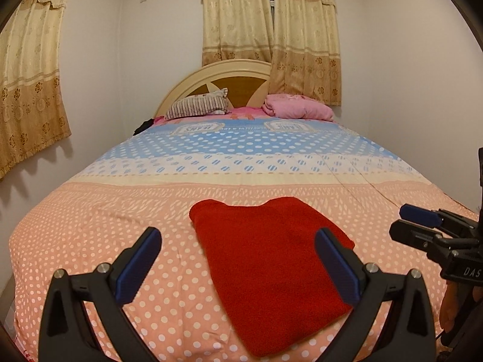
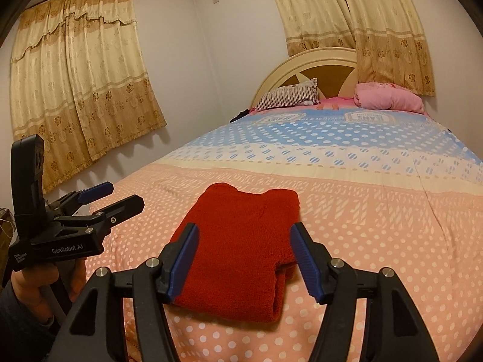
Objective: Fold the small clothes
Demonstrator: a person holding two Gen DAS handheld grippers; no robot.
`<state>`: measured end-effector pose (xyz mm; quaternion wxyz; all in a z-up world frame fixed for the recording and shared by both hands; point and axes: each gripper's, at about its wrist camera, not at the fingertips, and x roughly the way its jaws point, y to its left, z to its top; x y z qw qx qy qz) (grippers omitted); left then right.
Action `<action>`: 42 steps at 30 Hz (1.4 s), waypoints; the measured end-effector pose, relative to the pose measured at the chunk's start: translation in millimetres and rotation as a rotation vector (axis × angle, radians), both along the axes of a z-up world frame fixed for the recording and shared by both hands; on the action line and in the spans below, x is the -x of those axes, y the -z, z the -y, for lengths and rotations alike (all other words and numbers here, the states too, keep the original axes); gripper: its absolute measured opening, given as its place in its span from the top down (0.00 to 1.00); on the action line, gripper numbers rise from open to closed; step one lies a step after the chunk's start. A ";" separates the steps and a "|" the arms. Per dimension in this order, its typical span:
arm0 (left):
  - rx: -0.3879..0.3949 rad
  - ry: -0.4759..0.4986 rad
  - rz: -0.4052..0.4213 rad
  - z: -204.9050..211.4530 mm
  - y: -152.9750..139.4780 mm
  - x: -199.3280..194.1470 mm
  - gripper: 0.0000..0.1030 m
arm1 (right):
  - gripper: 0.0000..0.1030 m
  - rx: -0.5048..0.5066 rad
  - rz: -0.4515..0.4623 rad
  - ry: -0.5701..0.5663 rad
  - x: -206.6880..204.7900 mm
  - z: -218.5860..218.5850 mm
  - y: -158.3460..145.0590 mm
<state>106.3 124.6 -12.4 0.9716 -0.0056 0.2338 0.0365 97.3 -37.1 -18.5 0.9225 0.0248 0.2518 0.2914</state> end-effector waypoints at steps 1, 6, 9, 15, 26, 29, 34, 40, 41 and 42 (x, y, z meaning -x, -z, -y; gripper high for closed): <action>0.001 -0.001 0.000 -0.7 0.0 -0.7 0.00 | 0.38 0.000 0.001 0.002 0.0 0.3 0.0; 0.004 -0.004 -0.001 -1.6 1.2 2.5 0.00 | 0.38 0.001 -0.005 0.006 -1.4 -0.1 1.0; 0.002 -0.005 0.001 -1.8 0.9 2.8 0.00 | 0.38 -0.004 -0.008 0.005 -1.1 0.4 0.6; 0.002 -0.007 -0.001 -2.0 0.9 3.3 0.00 | 0.38 -0.009 -0.005 0.010 -1.4 1.5 -1.0; 0.003 -0.008 0.001 -2.1 0.7 3.4 0.00 | 0.38 -0.011 -0.016 0.012 -4.3 1.9 0.3; 0.003 -0.007 -0.002 -2.3 1.1 3.2 0.00 | 0.38 -0.012 -0.021 0.011 -4.6 2.0 1.5; 0.000 -0.006 -0.004 -2.5 1.4 4.3 0.00 | 0.38 -0.014 -0.029 0.012 -5.3 3.4 3.0; 0.000 -0.006 -0.004 -2.1 1.4 4.4 0.00 | 0.38 -0.013 -0.032 0.010 -5.3 3.3 3.1; 0.000 -0.006 -0.004 -1.9 1.5 4.1 0.00 | 0.38 -0.012 -0.033 0.010 -5.3 2.9 2.9; 0.000 -0.006 -0.005 -1.8 1.5 4.1 0.00 | 0.38 -0.012 -0.033 0.008 -5.4 2.7 3.0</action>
